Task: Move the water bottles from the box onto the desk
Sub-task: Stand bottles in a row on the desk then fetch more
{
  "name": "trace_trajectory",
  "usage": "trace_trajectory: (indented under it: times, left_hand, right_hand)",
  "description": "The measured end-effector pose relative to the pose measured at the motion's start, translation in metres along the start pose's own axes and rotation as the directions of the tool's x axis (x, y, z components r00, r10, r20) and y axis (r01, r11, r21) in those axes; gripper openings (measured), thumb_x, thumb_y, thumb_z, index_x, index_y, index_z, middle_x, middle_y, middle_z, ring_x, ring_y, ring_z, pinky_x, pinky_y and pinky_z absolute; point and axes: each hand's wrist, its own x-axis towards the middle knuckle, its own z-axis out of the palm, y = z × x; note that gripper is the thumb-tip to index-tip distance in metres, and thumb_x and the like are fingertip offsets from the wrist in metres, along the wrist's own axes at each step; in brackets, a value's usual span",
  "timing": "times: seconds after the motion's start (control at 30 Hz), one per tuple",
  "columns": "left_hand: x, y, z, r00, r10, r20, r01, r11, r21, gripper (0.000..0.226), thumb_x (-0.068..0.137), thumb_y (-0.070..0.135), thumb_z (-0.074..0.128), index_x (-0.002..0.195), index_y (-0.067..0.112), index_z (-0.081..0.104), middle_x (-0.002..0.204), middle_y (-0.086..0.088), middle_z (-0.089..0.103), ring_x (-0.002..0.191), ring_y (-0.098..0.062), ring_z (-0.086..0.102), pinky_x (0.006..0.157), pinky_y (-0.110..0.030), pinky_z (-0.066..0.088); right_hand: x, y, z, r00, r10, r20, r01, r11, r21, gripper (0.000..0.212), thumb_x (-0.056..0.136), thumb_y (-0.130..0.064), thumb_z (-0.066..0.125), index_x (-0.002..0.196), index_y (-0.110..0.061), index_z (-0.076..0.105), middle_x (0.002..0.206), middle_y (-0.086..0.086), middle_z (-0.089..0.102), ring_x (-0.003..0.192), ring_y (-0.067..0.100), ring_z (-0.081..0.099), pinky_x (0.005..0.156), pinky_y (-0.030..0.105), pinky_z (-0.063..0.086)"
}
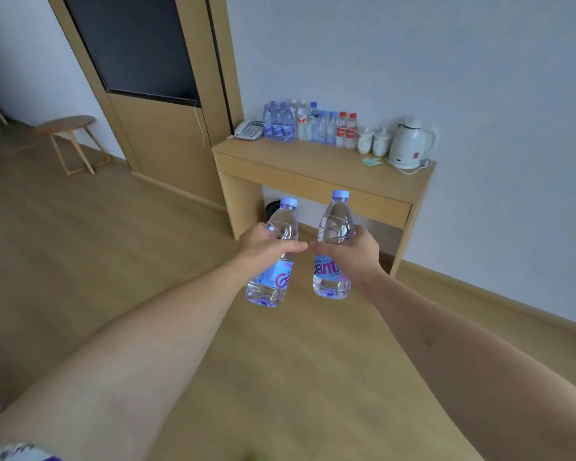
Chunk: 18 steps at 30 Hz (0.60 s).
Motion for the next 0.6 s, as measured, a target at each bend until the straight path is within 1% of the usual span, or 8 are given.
trace_trajectory:
  times: [0.13, 0.2, 0.27, 0.37, 0.43, 0.47, 0.53, 0.6]
  left_hand:
    - [0.066, -0.002, -0.006, 1.000, -0.021, -0.005, 0.021, 0.999, -0.038, 0.079, 0.033, 0.068, 0.089, 0.094, 0.026, 0.062, 0.094, 0.014, 0.069, 0.087, -0.003, 0.065, 0.066, -0.025, 0.045]
    - [0.106, -0.005, -0.011, 1.000, -0.024, -0.002, 0.024, 0.999, -0.046, 0.077, 0.034, 0.070, 0.089, 0.091, 0.027, 0.063, 0.085, 0.016, 0.070, 0.082, 0.000, 0.065, 0.065, -0.026, 0.046]
    - [0.149, -0.010, -0.017, 1.000, -0.010, 0.004, 0.010, 0.998, -0.054, 0.068, 0.036, 0.070, 0.089, 0.084, 0.029, 0.064, 0.074, 0.023, 0.071, 0.069, 0.004, 0.066, 0.062, -0.025, 0.044]
    - [0.215, -0.009, -0.029, 0.999, 0.015, 0.029, -0.013, 0.997, -0.075, 0.051, 0.042, 0.065, 0.090, 0.076, 0.034, 0.068, 0.068, 0.031, 0.068, 0.063, 0.015, 0.062, 0.054, -0.020, 0.045]
    - [0.258, -0.003, -0.039, 0.997, 0.032, 0.077, -0.026, 0.997, -0.079, 0.034, 0.047, 0.061, 0.089, 0.072, 0.053, 0.068, 0.067, 0.029, 0.070, 0.060, 0.016, 0.061, 0.055, -0.020, 0.045]
    - [0.279, 0.001, -0.044, 0.995, 0.038, 0.090, -0.031, 0.996, -0.078, 0.031, 0.051, 0.058, 0.090, 0.073, 0.053, 0.068, 0.068, 0.026, 0.071, 0.061, 0.015, 0.062, 0.058, -0.022, 0.044]
    - [0.322, 0.010, -0.053, 0.996, 0.045, 0.082, -0.038, 0.995, -0.088, 0.041, 0.056, 0.052, 0.093, 0.084, 0.034, 0.069, 0.077, 0.018, 0.075, 0.068, 0.007, 0.067, 0.065, -0.025, 0.046]
    - [0.361, 0.018, -0.060, 0.996, 0.027, 0.086, -0.019, 0.996, -0.089, 0.058, 0.059, 0.050, 0.095, 0.101, 0.025, 0.062, 0.101, 0.009, 0.073, 0.088, -0.007, 0.069, 0.072, -0.028, 0.050]
  right_hand:
    - [0.061, -0.007, 0.030, 1.000, -0.013, -0.001, 0.013, 0.999, -0.029, 0.068, 0.048, -0.049, 0.092, 0.102, -0.024, 0.060, 0.095, -0.006, 0.071, 0.083, 0.014, 0.072, 0.079, 0.041, 0.062]
    - [0.096, -0.012, 0.047, 1.000, -0.019, -0.009, 0.019, 0.999, -0.048, 0.064, 0.050, -0.047, 0.093, 0.100, -0.025, 0.059, 0.094, -0.007, 0.071, 0.082, 0.013, 0.071, 0.077, 0.039, 0.062]
    - [0.134, -0.019, 0.067, 1.000, -0.022, -0.015, 0.021, 0.998, -0.059, 0.062, 0.051, -0.045, 0.094, 0.097, -0.026, 0.057, 0.094, -0.006, 0.070, 0.080, 0.013, 0.071, 0.075, 0.038, 0.062]
    - [0.192, -0.034, 0.097, 0.999, -0.017, -0.032, 0.014, 0.997, -0.070, 0.063, 0.052, -0.041, 0.095, 0.099, -0.023, 0.057, 0.095, -0.004, 0.071, 0.082, 0.015, 0.071, 0.074, 0.039, 0.062]
    - [0.229, -0.048, 0.113, 0.999, -0.010, -0.039, 0.007, 0.996, -0.089, 0.063, 0.054, -0.040, 0.096, 0.099, -0.023, 0.056, 0.094, -0.002, 0.071, 0.083, 0.017, 0.072, 0.074, 0.039, 0.062]
    - [0.247, -0.055, 0.121, 0.999, -0.008, -0.044, 0.004, 0.995, -0.101, 0.061, 0.055, -0.039, 0.096, 0.097, -0.024, 0.054, 0.094, -0.002, 0.070, 0.082, 0.017, 0.071, 0.072, 0.038, 0.061]
    - [0.281, -0.067, 0.133, 0.998, -0.011, -0.059, 0.005, 0.995, -0.105, 0.059, 0.056, -0.038, 0.096, 0.092, -0.027, 0.052, 0.092, -0.004, 0.070, 0.079, 0.014, 0.071, 0.066, 0.033, 0.058]
    - [0.312, -0.078, 0.146, 0.997, -0.007, -0.081, -0.001, 0.995, -0.098, 0.058, 0.055, -0.039, 0.096, 0.089, -0.029, 0.050, 0.091, -0.005, 0.070, 0.077, 0.012, 0.070, 0.061, 0.029, 0.055]
